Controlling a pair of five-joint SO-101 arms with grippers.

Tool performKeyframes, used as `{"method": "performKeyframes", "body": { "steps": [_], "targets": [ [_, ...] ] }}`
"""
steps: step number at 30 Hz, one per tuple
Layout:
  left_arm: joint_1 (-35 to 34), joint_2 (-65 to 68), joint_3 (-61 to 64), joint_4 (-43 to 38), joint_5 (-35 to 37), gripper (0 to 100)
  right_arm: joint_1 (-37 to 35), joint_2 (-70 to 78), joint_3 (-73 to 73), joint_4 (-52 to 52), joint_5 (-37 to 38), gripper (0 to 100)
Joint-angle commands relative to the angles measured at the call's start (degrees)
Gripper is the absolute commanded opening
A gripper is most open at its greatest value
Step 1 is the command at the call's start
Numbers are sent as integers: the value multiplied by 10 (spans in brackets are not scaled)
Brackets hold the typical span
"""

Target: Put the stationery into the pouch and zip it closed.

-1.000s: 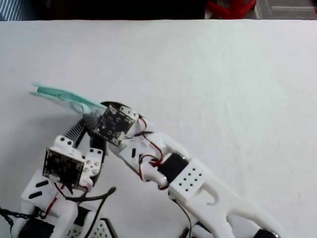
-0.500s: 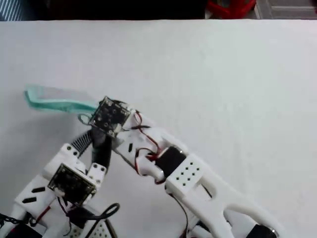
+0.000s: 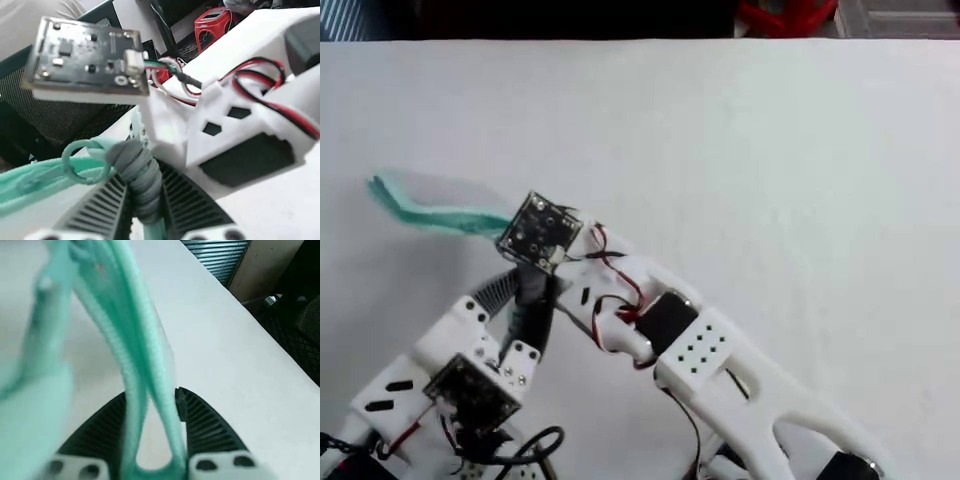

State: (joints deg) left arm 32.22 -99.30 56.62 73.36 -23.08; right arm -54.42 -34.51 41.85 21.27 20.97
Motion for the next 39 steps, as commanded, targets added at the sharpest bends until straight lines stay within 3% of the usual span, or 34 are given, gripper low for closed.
{"method": "performKeyframes", "body": {
  "steps": [1,8,14,17,21,28,32,36,39],
  "targets": [
    [93,17,62,21,-10,24,-52,-57,-199,7,-4,21],
    [103,15,176,-78,-10,24,-54,-57,-220,23,-7,21],
    [29,15,203,-127,-11,24,-80,-56,-245,43,-6,21],
    [50,16,241,-156,-11,24,-80,-43,-288,56,-7,21],
    [94,16,260,-154,-30,24,-80,-8,-359,101,-9,21],
    [95,15,251,-152,-30,24,-65,16,-396,145,-31,21],
    [85,15,187,-110,-29,26,-41,16,-396,179,-33,21],
    [189,18,203,-87,-29,24,-35,22,-434,178,-53,21],
    [189,18,242,-93,-33,24,-34,36,-489,180,-69,21]
  ]
}}
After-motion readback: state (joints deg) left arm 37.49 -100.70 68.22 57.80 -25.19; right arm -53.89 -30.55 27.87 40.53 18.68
